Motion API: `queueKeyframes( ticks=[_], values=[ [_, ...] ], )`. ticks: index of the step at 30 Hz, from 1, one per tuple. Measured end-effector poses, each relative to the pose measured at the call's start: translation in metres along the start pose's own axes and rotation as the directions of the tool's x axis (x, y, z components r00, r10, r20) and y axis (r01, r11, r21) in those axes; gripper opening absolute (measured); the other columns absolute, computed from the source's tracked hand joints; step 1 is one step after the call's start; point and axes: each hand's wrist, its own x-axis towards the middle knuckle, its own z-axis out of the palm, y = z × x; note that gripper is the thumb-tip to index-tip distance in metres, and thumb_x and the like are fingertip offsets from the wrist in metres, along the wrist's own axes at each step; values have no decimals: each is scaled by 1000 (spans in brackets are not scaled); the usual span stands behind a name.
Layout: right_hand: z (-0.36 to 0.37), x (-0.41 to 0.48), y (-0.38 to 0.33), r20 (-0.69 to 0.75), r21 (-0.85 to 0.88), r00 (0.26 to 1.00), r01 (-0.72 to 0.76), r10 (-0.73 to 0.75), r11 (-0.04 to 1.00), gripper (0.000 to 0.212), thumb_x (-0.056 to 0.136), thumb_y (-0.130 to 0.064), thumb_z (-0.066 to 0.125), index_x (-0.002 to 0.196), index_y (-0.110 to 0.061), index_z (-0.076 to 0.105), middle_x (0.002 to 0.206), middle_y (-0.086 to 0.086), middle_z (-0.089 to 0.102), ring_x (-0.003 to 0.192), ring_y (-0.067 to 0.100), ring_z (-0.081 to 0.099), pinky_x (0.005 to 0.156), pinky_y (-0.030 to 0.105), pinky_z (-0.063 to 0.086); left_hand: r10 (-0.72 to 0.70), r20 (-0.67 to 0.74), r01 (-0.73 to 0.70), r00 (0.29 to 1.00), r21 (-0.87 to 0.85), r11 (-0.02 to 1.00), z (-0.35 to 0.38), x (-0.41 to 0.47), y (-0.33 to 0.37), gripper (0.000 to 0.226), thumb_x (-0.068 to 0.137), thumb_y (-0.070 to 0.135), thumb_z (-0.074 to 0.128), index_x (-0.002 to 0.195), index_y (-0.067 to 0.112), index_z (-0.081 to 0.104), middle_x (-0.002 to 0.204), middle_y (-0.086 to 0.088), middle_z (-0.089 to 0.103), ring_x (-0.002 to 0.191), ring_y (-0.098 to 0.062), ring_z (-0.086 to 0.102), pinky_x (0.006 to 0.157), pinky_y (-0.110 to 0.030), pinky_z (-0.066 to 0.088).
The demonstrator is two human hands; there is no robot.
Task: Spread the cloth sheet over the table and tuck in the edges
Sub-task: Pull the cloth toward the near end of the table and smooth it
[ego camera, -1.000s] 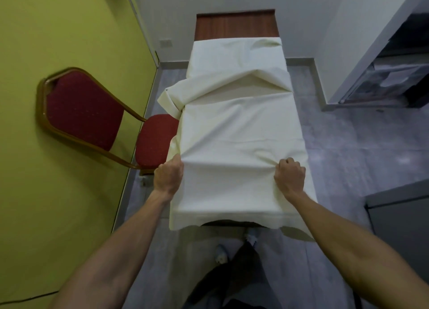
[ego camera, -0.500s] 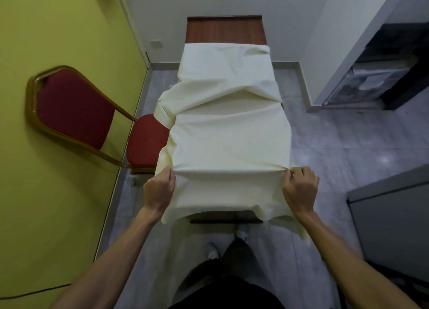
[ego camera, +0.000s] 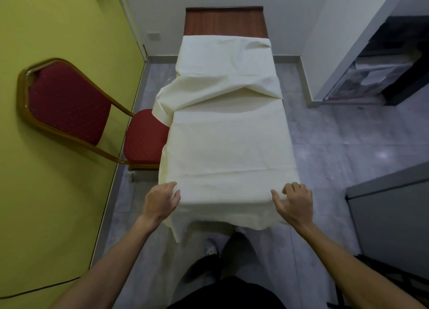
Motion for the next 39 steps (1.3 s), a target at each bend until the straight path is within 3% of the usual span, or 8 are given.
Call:
queueKeyframes(
  ticks=[5, 8, 15, 24, 28, 32, 36, 39],
  values=[
    [11, 60, -11, 29, 78, 998, 47, -49, 996, 30, 89, -31, 68, 111, -10, 67, 104, 10, 65, 92, 28, 59, 77, 40, 44, 120, 17, -119, 993, -70, 990, 15, 55, 15, 35, 88, 24, 70, 118, 7, 67, 116, -10, 70, 106, -27, 65, 93, -39, 52],
    [27, 88, -11, 134, 108, 979, 140, -154, 984, 33, 87, -14, 72, 119, -8, 65, 117, 15, 64, 107, 33, 59, 89, 47, 47, 135, 81, -128, 988, -83, 988, 29, 79, 24, 40, 90, 27, 69, 124, 8, 65, 125, -9, 66, 119, -28, 59, 104, -40, 45],
    [50, 92, 6, 159, 191, 958, 206, -238, 960, 8, 88, -4, 68, 95, -3, 70, 112, 16, 69, 106, 37, 63, 89, 47, 48, 122, 56, -117, 991, -77, 990, 62, 75, 21, 13, 90, 17, 68, 99, 11, 75, 128, -11, 65, 124, -35, 55, 105, -44, 43],
    [63, 95, 8, 139, 150, 966, 198, -219, 969, 13, 92, -12, 56, 95, -7, 67, 110, 13, 68, 106, 34, 62, 86, 44, 40, 99, -25, -100, 995, -84, 991, 72, 77, 23, 6, 90, 11, 69, 94, 8, 72, 120, -13, 69, 117, -37, 61, 102, -50, 46],
    [46, 96, 3, 108, 175, 974, 178, -198, 968, 19, 97, -9, 46, 105, -2, 62, 106, 16, 67, 99, 37, 63, 86, 43, 43, 111, 19, -109, 994, -93, 990, 59, 78, 19, 30, 98, 21, 48, 110, 2, 67, 114, -18, 69, 114, -36, 62, 99, -47, 47],
    [26, 81, -1, 40, 254, 993, 93, -107, 963, 29, 102, -12, 43, 120, 4, 60, 124, 25, 63, 120, 40, 58, 102, 51, 50, 148, -43, -152, 988, -114, 982, 30, 70, 29, 34, 99, 20, 40, 110, 1, 66, 108, -18, 69, 101, -35, 66, 95, -42, 47],
    [15, 51, -7, -43, 294, 993, 116, -108, 949, 27, 102, -8, 40, 118, 4, 58, 124, 25, 63, 120, 38, 59, 97, 56, 52, 181, -93, -194, 979, -151, 969, 16, 42, 34, 59, 108, 31, 17, 111, 1, 67, 112, -20, 69, 105, -35, 67, 95, -44, 52],
    [6, 28, -15, -25, 313, 997, 77, -73, 947, 29, 97, 1, 46, 125, 1, 54, 132, 23, 59, 125, 37, 57, 101, 54, 51, 169, -98, -184, 981, -165, 969, 20, 21, 31, 54, 108, 30, 22, 114, 0, 67, 116, -20, 68, 108, -35, 66, 98, -44, 50]
  ],
)
